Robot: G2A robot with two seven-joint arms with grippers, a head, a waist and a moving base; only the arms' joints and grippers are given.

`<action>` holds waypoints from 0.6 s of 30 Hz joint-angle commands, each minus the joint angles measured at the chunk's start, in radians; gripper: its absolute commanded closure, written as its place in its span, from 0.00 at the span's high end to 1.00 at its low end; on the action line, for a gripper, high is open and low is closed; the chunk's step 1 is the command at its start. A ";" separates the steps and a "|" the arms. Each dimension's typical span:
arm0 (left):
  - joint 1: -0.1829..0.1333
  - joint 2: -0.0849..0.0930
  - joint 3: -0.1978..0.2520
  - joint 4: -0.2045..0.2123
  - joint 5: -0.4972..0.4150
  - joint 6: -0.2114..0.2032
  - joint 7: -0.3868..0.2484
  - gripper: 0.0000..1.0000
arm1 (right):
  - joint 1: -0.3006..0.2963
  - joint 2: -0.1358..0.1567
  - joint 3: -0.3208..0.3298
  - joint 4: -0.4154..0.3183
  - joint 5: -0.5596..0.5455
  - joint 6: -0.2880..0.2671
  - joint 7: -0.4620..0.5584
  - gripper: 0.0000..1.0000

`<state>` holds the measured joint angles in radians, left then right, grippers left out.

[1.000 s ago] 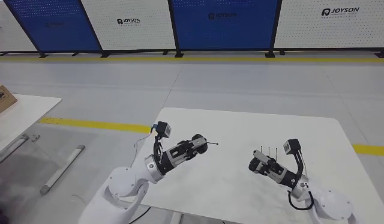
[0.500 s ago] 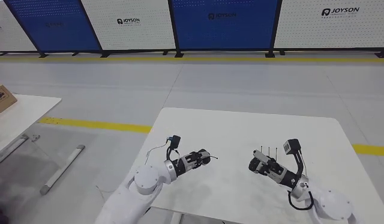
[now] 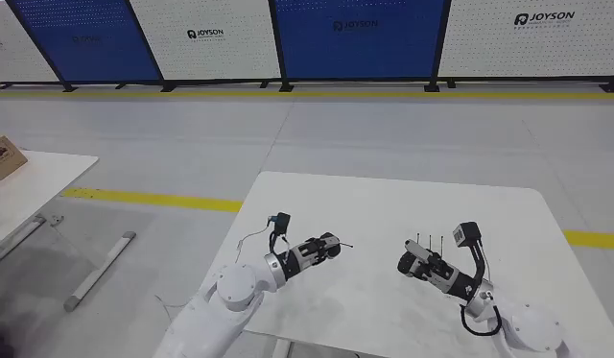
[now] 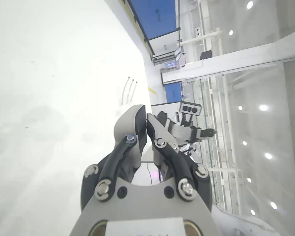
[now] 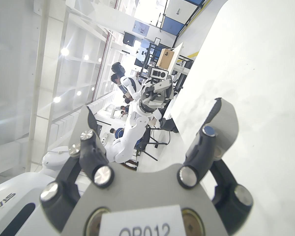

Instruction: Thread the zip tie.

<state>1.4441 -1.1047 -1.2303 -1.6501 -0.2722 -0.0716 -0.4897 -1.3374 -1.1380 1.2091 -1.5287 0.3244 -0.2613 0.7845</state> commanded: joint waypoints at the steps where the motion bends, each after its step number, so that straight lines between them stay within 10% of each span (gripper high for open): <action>1: 0.016 0.002 -0.023 -0.044 -0.028 -0.030 0.009 0.00 | 0.000 0.000 0.000 0.000 0.000 0.000 0.000 1.00; 11: 0.195 0.022 -0.200 -0.344 -0.081 -0.165 0.024 0.00 | 0.000 0.000 0.000 0.000 0.000 0.000 0.000 1.00; 18: 0.242 0.027 -0.204 -0.357 -0.035 -0.119 -0.003 0.00 | 0.000 0.000 0.000 0.000 0.000 0.000 0.000 1.00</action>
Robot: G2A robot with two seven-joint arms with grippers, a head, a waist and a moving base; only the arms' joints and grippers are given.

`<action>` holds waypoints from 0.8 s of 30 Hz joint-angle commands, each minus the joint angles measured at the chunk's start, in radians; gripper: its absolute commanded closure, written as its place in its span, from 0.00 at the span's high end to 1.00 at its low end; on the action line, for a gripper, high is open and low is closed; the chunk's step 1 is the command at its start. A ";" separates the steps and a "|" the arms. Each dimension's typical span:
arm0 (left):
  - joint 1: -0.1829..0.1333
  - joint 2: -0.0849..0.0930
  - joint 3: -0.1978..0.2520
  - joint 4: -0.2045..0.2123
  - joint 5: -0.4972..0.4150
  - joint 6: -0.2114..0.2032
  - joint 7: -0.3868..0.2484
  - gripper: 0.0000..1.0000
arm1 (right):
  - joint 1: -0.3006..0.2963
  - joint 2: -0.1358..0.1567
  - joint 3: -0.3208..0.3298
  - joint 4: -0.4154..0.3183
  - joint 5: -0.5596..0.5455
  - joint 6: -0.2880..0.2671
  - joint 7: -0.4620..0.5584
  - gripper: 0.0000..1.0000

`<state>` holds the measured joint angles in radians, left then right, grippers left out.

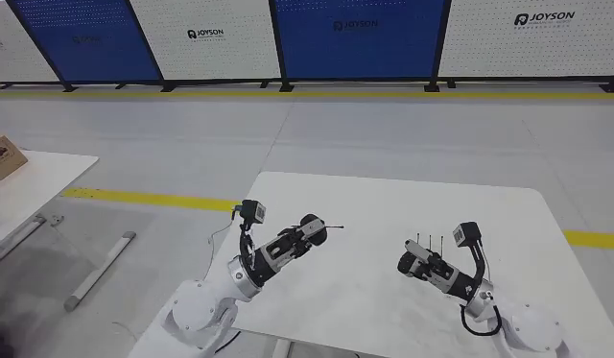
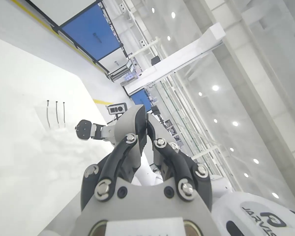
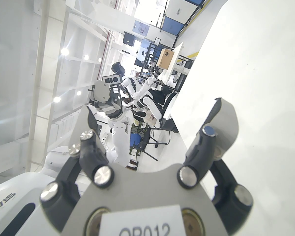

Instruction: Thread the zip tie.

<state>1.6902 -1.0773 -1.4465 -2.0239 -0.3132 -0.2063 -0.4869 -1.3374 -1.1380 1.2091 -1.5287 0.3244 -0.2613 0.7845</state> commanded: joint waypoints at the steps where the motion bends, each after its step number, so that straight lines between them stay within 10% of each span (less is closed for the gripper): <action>1: -0.014 -0.001 0.026 0.039 0.025 0.033 -0.008 0.00 | 0.000 0.000 0.000 0.000 0.000 0.000 0.000 1.00; 9: -0.132 -0.018 0.170 0.252 0.059 0.101 0.003 0.00 | 0.000 0.000 0.000 0.000 0.000 0.000 0.000 1.00; 14: -0.155 -0.022 0.202 0.318 0.060 0.111 0.004 0.00 | 0.000 0.000 0.000 0.000 0.000 0.000 0.000 1.00; 24: -0.167 -0.022 0.210 0.329 0.082 0.130 -0.001 0.00 | 0.000 0.000 0.000 0.000 0.000 0.000 0.000 1.00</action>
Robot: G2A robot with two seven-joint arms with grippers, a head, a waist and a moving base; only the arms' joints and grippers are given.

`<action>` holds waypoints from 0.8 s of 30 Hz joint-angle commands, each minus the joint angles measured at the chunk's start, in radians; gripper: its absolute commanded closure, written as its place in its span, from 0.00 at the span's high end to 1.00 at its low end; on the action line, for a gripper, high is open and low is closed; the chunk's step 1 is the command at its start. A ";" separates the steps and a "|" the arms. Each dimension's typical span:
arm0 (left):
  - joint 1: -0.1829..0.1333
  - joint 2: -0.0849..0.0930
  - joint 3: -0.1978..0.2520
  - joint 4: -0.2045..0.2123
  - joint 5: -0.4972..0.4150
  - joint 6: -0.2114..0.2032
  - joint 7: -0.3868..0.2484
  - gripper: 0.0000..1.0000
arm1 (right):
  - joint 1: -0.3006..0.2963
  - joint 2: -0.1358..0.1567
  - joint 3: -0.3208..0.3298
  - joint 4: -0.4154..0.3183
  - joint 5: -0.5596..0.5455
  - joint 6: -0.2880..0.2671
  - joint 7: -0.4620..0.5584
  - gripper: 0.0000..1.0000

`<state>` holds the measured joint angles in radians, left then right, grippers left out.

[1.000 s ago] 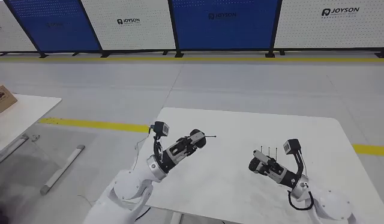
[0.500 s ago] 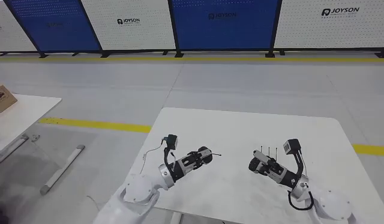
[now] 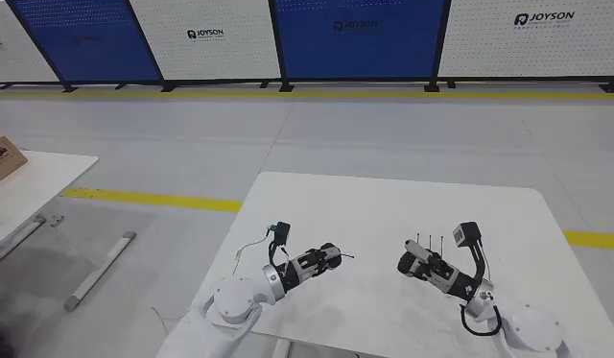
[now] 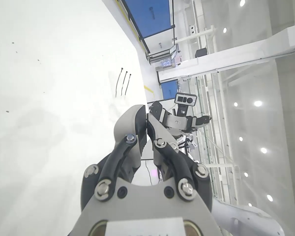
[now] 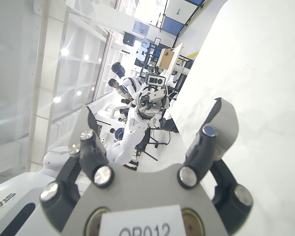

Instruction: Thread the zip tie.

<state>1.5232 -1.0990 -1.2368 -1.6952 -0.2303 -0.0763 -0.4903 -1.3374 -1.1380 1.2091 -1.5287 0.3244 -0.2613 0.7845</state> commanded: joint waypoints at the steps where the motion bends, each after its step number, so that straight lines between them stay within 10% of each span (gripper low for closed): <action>1: -0.001 -0.001 0.004 0.001 0.000 0.001 0.010 0.00 | 0.000 0.000 0.000 0.000 0.000 0.000 0.000 1.00; 18: -0.040 -0.013 0.067 0.053 -0.006 -0.011 0.034 0.00 | 0.000 0.000 -0.001 -0.005 -0.008 0.002 -0.004 1.00; 24: -0.040 -0.013 0.067 0.053 -0.006 -0.011 0.034 0.00 | 0.017 0.018 0.036 -0.102 -0.193 0.106 0.021 1.00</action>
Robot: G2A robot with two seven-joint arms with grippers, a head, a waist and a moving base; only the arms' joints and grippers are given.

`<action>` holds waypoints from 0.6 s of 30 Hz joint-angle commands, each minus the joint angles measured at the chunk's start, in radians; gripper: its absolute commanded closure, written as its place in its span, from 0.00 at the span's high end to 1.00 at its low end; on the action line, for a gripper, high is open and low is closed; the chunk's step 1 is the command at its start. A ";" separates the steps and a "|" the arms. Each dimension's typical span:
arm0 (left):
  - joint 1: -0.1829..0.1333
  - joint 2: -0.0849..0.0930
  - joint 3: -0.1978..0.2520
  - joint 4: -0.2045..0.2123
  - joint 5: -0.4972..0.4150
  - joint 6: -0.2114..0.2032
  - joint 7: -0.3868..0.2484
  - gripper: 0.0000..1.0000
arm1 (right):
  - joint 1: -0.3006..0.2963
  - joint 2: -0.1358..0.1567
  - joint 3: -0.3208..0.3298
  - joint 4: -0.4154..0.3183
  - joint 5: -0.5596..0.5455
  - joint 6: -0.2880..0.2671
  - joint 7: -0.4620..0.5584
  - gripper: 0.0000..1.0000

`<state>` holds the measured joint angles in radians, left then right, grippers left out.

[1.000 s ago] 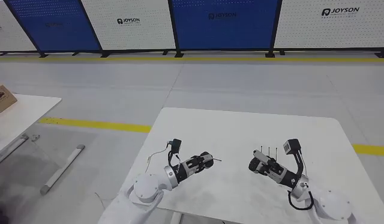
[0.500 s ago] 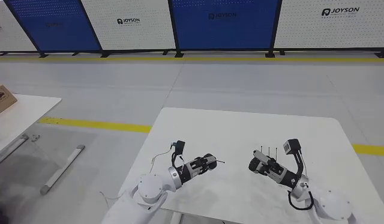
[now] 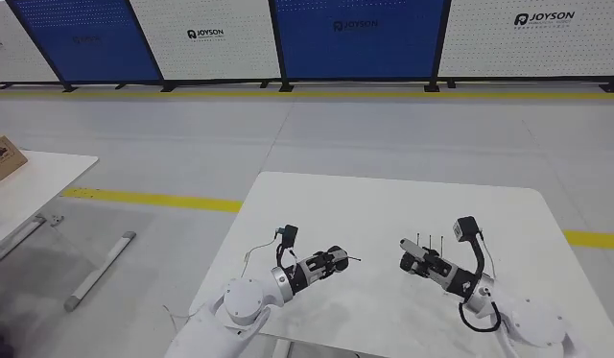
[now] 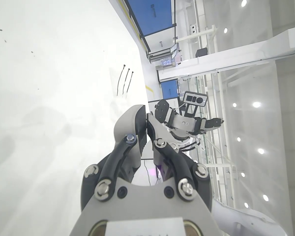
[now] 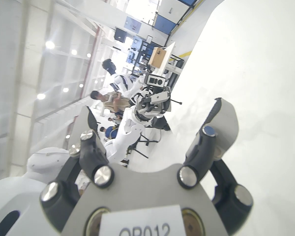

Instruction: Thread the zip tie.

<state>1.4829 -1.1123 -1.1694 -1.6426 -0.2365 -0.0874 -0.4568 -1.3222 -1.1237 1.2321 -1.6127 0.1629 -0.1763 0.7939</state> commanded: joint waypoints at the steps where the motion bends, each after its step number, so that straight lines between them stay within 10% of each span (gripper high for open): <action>1: 0.000 0.000 0.000 0.000 0.000 0.000 0.000 0.00 | 0.005 0.010 0.024 -0.038 -0.073 0.045 0.031 1.00; 7: 0.000 0.000 0.000 0.000 0.000 0.000 0.000 0.00 | 0.021 0.037 0.074 -0.125 -0.291 0.146 0.142 1.00; 18: 0.000 0.000 0.000 0.000 0.000 0.000 0.000 0.00 | 0.024 0.038 0.074 -0.127 -0.303 0.150 0.149 1.00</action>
<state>1.4829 -1.1123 -1.1694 -1.6426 -0.2365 -0.0874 -0.4568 -1.2979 -1.0858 1.3058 -1.7401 -0.1399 -0.0265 0.9424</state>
